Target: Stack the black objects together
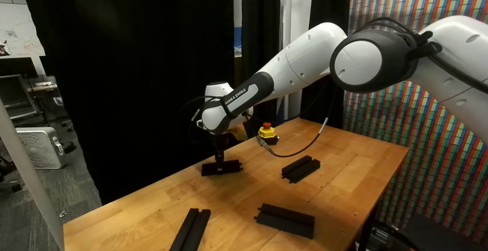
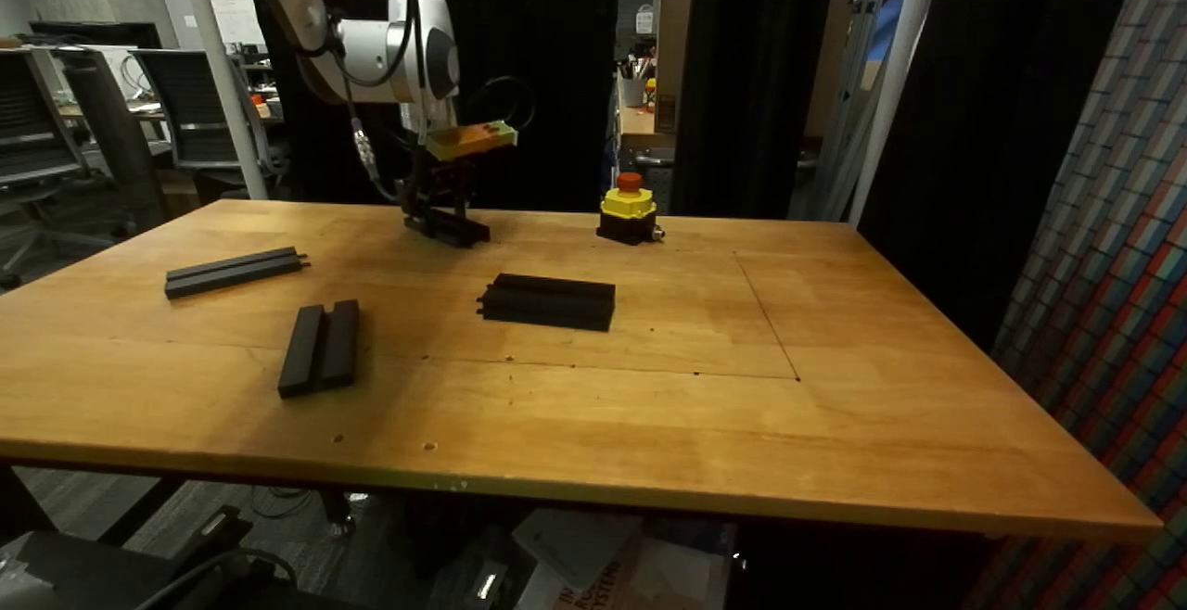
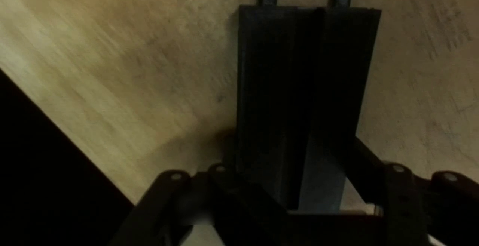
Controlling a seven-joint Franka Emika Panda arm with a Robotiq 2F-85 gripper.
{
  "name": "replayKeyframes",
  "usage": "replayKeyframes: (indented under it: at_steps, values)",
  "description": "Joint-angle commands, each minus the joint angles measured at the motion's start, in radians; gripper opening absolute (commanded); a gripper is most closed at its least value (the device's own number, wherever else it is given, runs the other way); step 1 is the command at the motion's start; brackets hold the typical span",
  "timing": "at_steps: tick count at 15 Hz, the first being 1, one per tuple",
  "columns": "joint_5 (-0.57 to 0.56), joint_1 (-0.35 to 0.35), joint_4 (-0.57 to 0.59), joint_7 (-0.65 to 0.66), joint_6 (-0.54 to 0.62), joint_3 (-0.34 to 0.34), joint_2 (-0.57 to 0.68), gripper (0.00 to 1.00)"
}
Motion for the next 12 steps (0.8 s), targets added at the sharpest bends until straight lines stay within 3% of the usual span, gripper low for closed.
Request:
replayKeyframes:
  at_steps: [1, 7, 12]
  values:
    - [-0.023, -0.035, -0.186, 0.006, 0.022, -0.002, -0.147, 0.45]
    - [-0.033, -0.132, -0.446, -0.169, 0.03, 0.007, -0.349, 0.45]
    - [-0.04, -0.194, -0.657, -0.336, 0.12, -0.016, -0.492, 0.45]
